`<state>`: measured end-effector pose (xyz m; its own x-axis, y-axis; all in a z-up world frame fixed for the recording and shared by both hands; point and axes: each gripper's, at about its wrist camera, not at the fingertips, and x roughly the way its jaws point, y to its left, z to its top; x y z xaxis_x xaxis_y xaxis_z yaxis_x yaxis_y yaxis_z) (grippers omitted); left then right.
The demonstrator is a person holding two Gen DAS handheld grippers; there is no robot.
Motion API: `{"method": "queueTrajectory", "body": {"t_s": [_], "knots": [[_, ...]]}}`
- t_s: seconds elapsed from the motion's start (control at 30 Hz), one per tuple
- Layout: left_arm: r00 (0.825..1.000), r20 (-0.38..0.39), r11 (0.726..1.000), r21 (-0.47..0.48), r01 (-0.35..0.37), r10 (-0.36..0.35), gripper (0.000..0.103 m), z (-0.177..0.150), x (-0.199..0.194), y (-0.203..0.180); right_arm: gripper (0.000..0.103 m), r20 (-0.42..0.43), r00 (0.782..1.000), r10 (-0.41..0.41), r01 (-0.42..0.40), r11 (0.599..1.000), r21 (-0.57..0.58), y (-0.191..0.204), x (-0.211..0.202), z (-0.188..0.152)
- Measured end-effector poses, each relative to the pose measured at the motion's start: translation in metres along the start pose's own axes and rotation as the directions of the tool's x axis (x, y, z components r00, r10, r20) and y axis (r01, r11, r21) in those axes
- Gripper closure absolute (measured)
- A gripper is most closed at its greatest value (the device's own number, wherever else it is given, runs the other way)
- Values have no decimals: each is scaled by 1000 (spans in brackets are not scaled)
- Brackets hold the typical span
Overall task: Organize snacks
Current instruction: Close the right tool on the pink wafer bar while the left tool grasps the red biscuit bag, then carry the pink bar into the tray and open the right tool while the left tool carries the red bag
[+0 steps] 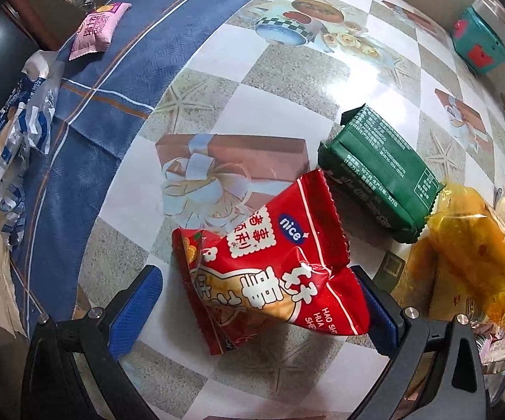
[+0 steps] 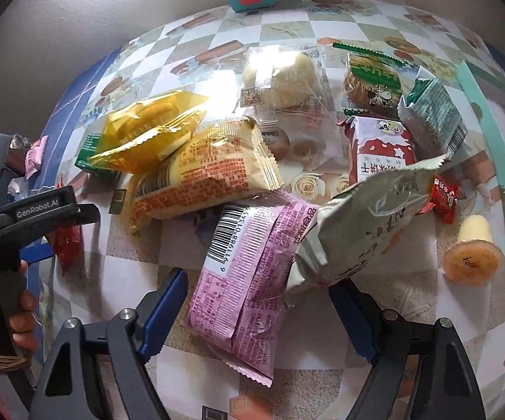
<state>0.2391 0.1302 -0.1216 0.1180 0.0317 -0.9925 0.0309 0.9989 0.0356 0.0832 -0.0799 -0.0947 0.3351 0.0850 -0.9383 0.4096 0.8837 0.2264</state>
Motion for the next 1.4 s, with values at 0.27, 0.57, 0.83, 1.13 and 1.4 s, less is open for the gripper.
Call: {"method": "queueTrajectory", "body": {"t_s": [0.27,0.57,0.83,1.13,1.4], "knots": [[999,10,999,-13,-36,36,17,9,-14,-15,48,-11,1000,20,-21,1000,-14,-3,-5,0],[998,24,998,-25,-61,61,34,0,-21,-20,57,-33,998,59,-59,998,-18,-15,-14,-7],[1000,17,998,-55,-10,11,37,-26,-27,-14,58,-50,993,103,-103,995,4,-24,-24,-8],[997,72,997,-79,22,-17,37,-59,-64,-17,58,-52,987,150,-150,989,10,-28,-41,-9],[985,166,996,-72,52,-39,37,-77,-117,-39,59,-3,976,219,-219,976,-5,-31,-77,-7]]}}
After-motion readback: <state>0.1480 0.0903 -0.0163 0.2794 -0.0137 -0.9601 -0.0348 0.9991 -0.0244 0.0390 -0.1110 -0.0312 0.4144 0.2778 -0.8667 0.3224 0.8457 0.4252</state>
